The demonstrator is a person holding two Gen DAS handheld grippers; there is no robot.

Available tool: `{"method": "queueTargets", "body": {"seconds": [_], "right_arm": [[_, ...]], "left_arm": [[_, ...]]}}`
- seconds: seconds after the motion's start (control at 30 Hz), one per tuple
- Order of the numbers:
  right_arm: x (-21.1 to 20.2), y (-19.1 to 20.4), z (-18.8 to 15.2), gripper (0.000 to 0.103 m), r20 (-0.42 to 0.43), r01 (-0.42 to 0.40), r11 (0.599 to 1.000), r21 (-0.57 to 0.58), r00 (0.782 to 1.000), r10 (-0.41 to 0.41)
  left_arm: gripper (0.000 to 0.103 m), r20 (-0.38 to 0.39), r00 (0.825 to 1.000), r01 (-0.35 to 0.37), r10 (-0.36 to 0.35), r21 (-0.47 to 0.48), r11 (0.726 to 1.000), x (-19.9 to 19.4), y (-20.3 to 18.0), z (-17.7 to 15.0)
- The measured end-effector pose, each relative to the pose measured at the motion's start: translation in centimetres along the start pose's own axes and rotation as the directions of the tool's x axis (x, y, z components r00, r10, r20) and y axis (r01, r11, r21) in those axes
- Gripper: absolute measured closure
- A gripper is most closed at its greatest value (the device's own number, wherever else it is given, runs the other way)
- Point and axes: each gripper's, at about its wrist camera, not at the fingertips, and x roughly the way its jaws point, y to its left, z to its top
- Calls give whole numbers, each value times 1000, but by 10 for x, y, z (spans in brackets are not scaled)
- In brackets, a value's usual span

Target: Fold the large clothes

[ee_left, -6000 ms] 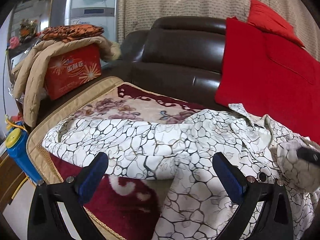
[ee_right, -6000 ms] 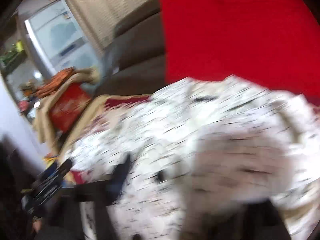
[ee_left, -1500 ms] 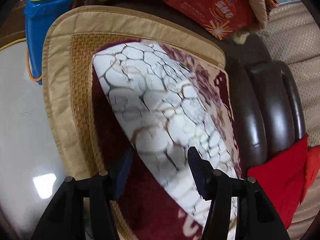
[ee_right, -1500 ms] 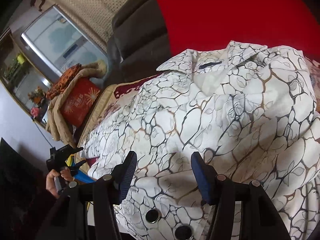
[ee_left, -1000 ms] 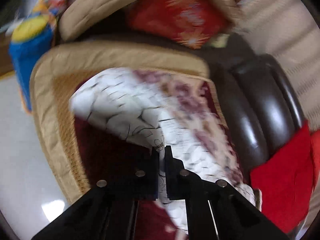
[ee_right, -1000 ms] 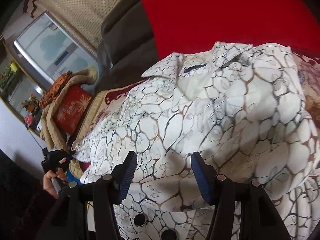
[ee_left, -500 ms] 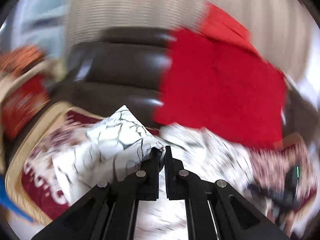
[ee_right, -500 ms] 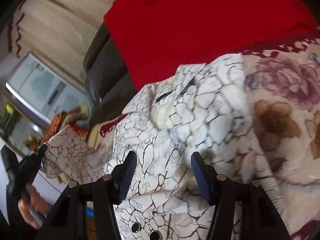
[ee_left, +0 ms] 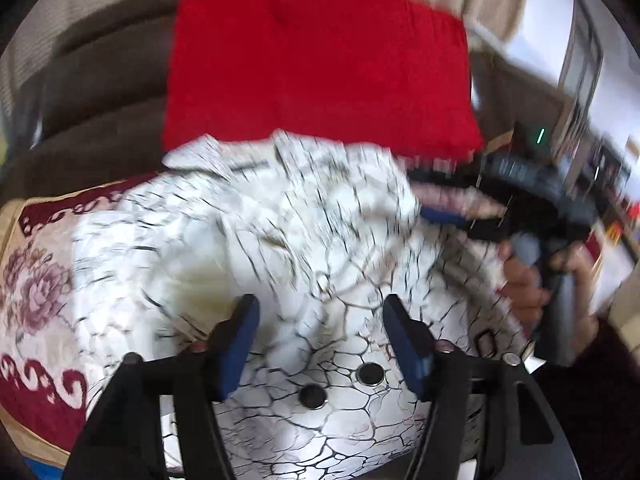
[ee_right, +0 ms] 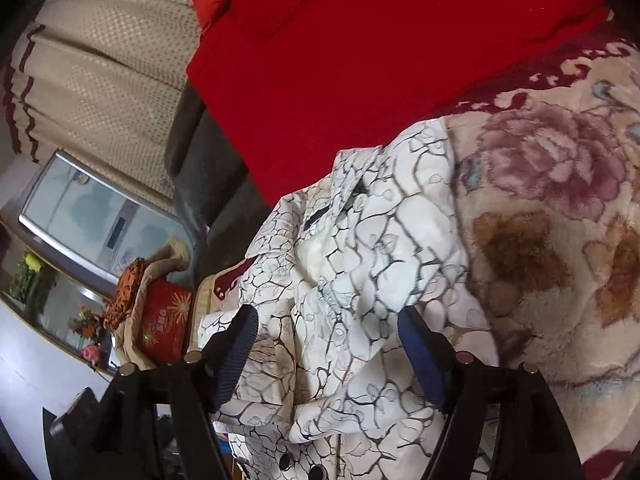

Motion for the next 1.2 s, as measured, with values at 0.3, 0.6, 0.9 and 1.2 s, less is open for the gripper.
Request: {"method": "queueTargets", "body": {"seconds": [0.3, 0.6, 0.9, 1.2], "right_arm": [[26, 77, -40, 27, -74, -6, 941, -338, 997, -20], [47, 149, -93, 24, -49, -55, 841, -538, 998, 34], [116, 137, -97, 62, -68, 162, 873, -460, 974, -216], [43, 59, -40, 86, 56, 299, 928, -223, 954, -294]], "left_arm": [[28, 163, 971, -100, 174, -386, 917, -53, 114, -35], [28, -58, 895, -424, 443, -424, 801, 5, 141, -67], [28, -78, 909, -404, 409, -405, 820, 12, 132, -86], [28, 96, 846, -442, 525, -426, 790, -19, 125, -72]]}}
